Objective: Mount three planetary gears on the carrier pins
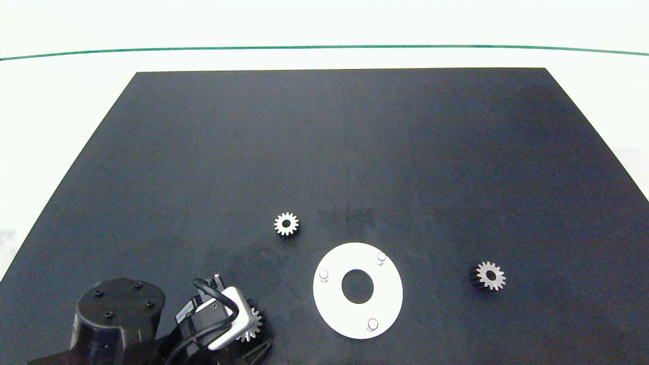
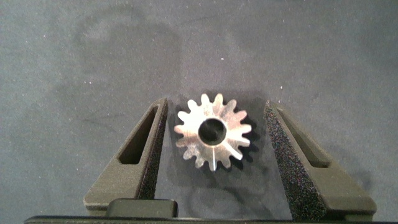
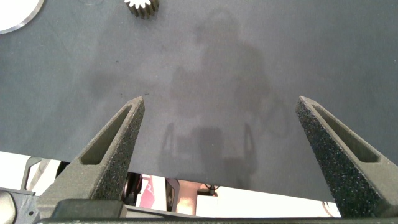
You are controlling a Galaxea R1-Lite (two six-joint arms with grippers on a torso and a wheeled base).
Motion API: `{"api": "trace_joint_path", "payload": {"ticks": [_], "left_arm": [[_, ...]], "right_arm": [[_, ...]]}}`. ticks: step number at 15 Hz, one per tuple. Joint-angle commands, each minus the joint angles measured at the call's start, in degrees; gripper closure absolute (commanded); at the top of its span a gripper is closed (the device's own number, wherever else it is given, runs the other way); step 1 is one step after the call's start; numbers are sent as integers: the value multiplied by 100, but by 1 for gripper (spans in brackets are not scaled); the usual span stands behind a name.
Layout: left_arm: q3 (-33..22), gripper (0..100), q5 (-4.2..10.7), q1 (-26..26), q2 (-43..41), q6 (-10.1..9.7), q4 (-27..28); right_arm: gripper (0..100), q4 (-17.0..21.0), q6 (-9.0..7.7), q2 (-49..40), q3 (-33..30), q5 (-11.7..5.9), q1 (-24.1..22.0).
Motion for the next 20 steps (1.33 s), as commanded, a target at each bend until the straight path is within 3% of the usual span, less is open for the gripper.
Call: {"api": "trace_joint_path", "payload": {"ticks": [1,20], "left_arm": [[82,40,-83,30,-87,19,-30],[91,79,-101,-23,-43,11,-118]], "right_arm": [[0,12,-7,-7,6,-13,-1],[0,3,-24,10,-11,-22,-10]]}}
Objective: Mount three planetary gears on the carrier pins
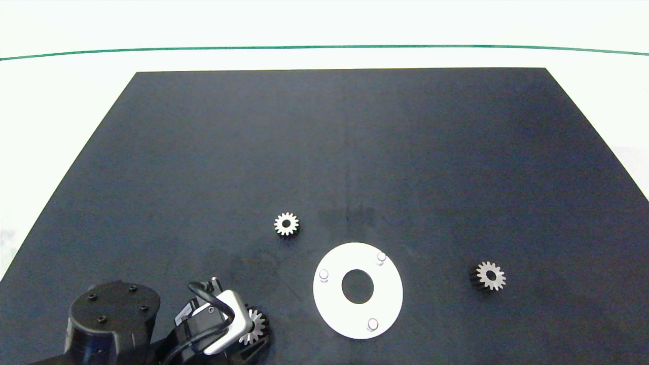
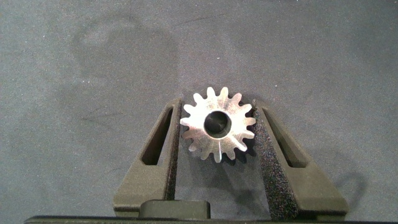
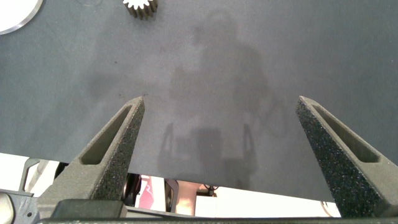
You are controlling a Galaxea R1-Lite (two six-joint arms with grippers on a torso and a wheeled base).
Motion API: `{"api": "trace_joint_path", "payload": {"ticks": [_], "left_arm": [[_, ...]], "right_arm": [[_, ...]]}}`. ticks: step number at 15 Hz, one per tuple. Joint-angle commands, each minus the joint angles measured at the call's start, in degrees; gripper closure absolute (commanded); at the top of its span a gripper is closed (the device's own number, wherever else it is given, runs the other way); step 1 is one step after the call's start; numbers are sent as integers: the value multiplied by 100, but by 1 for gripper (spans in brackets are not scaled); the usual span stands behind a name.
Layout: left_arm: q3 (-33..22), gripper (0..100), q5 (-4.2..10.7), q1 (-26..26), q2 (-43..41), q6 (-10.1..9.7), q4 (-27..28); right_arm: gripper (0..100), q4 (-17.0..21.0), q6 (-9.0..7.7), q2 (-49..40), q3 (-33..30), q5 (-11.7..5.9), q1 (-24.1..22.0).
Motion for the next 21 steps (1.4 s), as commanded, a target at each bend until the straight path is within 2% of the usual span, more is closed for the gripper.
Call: {"api": "trace_joint_path", "payload": {"ticks": [1,3,5,6,7,8,12,15,18,21], "left_arm": [[-8,80,3,-12,23,15,-15],[-52,85,11,-39,32,33,-24],[-201,87,55,-434,-38,24,-15],[-307,87,117,-513,-29,24,2],[-430,87,257,-654,-29,33,46],[-518,87,337,-812,-29,33,108],[-764,87,653,-1243,-82,24,609],[-1212,87,838,-1462,-258,24,1321],[-1863,87,881,-1612,-425,7,2323],[-2170,87,978,-1752,-293,-37,2507]], "right_arm": [[0,15,-13,21,-3,0,1],[0,6,-13,12,6,-8,1],[0,15,-13,12,6,-8,10],[0,15,-13,12,6,0,10],[0,6,-13,12,6,0,10],[0,15,-13,12,6,-8,10],[0,15,-13,30,6,-8,19],[0,6,-22,30,6,-8,10],[0,-3,-22,39,-20,-17,10],[0,-3,-22,74,-161,-17,10]]}}
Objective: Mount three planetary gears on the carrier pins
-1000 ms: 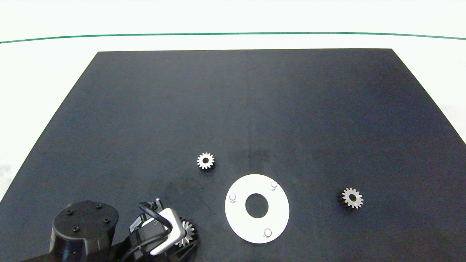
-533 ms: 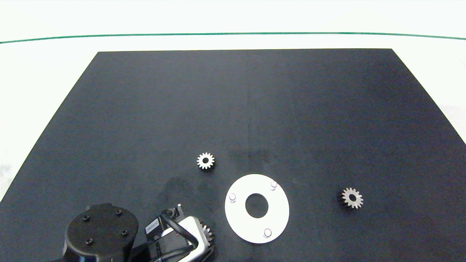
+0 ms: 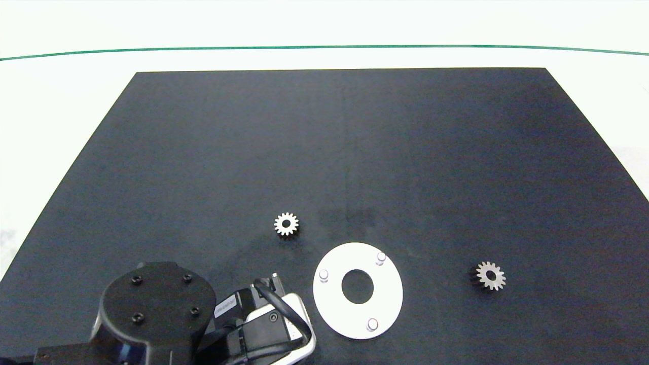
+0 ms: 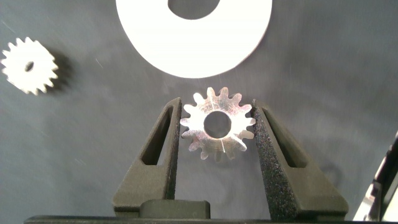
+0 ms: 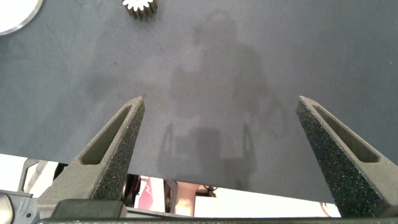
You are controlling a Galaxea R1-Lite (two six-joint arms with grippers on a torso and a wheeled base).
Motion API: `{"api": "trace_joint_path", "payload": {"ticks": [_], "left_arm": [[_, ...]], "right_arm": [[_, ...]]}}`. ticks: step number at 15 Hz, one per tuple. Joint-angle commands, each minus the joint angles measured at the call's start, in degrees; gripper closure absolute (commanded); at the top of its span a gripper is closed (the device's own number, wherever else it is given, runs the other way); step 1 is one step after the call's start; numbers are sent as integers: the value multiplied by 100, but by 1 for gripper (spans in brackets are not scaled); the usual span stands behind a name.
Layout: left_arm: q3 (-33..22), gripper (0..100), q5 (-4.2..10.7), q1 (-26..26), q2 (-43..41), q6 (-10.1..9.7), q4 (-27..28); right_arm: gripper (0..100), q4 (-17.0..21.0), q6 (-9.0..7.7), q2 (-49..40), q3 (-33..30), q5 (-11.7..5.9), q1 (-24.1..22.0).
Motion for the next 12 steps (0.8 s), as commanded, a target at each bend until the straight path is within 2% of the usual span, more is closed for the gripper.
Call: {"api": "trace_joint_path", "payload": {"ticks": [1,3,6,12], "left_arm": [[-361,87,50,-107,171,-18,18],[-572,87,77,-230,241,-18,106],[-686,87,217,-502,558,-27,106],[-1213,87,226,-924,1331,-35,106]], "right_arm": [[0,13,-5,55,-220,0,4],[0,13,-40,143,-405,0,-5],[0,13,-49,213,-633,0,-5],[0,13,-102,354,-818,9,13]]}}
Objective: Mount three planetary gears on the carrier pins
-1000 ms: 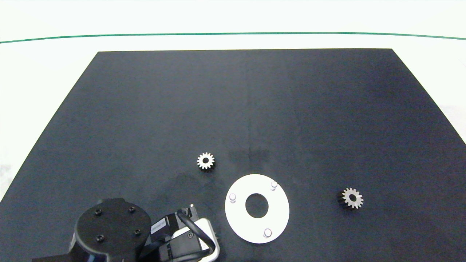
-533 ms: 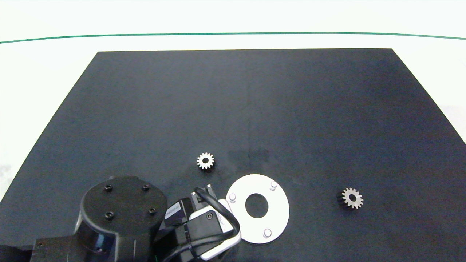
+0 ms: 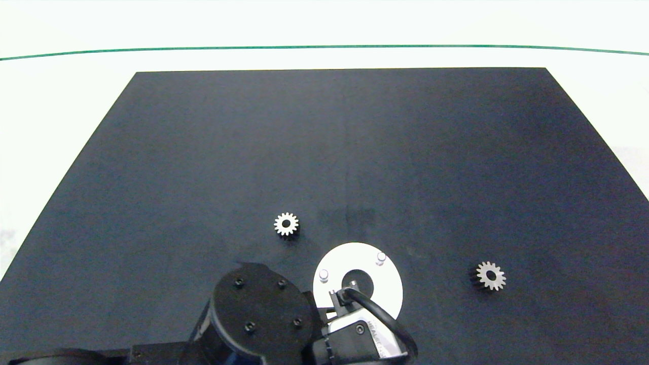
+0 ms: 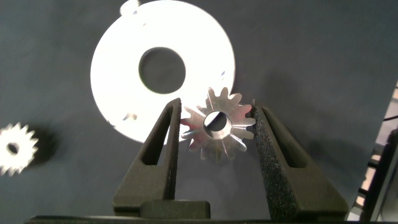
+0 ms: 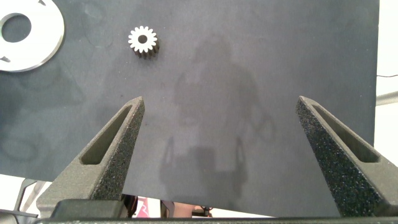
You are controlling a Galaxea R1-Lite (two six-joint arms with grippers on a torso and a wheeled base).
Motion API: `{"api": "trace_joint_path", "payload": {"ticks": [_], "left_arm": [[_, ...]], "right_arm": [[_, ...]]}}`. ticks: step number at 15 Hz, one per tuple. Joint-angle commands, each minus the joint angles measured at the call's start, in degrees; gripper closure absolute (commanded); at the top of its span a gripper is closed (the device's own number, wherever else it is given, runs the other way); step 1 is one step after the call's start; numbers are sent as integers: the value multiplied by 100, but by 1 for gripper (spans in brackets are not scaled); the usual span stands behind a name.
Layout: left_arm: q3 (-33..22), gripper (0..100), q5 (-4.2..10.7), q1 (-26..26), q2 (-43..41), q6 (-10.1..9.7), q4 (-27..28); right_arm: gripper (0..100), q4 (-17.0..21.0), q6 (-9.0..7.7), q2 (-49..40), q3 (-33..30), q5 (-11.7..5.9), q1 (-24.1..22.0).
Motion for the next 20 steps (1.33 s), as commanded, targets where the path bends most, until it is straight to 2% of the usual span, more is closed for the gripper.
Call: {"api": "trace_joint_path", "payload": {"ticks": [1,8,11,20], "left_arm": [[-348,87,8,-201,542,22,6],[-972,87,8,-218,1078,40,50],[-1262,87,8,-253,999,57,595],[-1236,87,17,-104,928,93,586]], "right_arm": [[0,13,-8,73,-77,-2,10],[0,4,-8,108,-217,7,28],[0,4,-8,108,-261,7,28],[0,13,-8,108,-261,7,19]]}}
